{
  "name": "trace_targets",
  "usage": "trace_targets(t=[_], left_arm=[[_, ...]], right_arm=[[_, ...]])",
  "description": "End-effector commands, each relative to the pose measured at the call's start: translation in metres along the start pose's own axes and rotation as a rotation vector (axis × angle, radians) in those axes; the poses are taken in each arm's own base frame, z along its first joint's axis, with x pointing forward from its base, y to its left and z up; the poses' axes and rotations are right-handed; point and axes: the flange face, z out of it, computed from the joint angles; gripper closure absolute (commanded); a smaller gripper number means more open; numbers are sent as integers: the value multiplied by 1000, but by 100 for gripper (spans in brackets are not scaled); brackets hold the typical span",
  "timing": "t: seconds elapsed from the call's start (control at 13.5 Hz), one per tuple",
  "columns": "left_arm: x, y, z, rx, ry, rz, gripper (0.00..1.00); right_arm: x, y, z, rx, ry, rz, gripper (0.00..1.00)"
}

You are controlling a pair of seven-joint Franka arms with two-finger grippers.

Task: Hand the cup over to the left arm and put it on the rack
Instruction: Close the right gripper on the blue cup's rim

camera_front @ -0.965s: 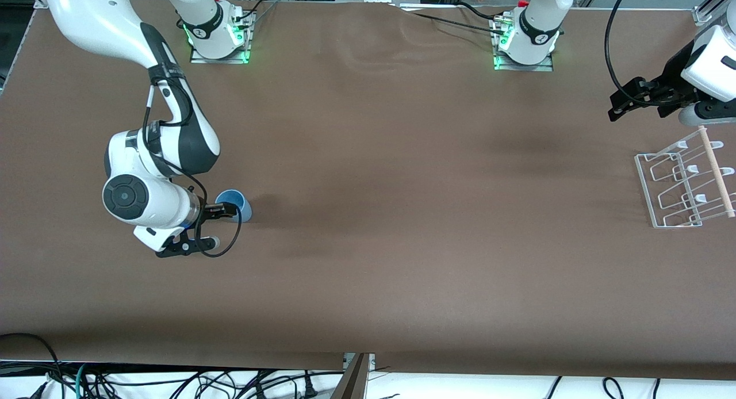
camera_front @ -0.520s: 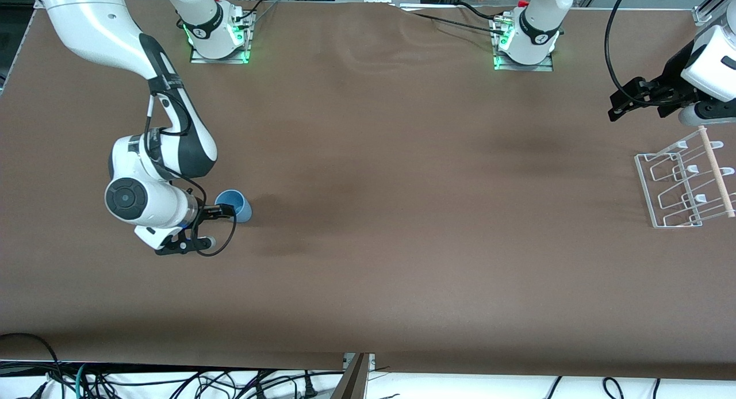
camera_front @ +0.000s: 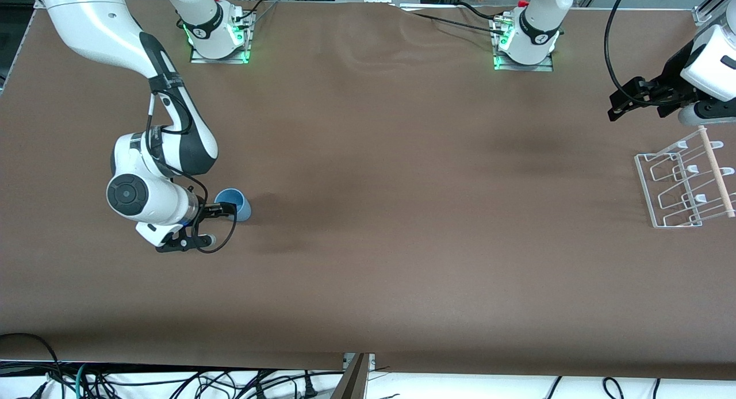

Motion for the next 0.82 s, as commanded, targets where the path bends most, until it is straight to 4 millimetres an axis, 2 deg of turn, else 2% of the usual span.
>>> trace_targets(t=[0.0, 0.3, 0.74], left_arm=[[2, 3, -8, -14, 1, -6, 0], [2, 3, -8, -14, 1, -6, 0], [2, 5, -8, -14, 1, -3, 0]], right_arm=[[-8, 0, -23, 28, -28, -3, 0], [-16, -1, -18, 32, -87, 4, 0], [-23, -3, 10, 47, -108, 6, 0]])
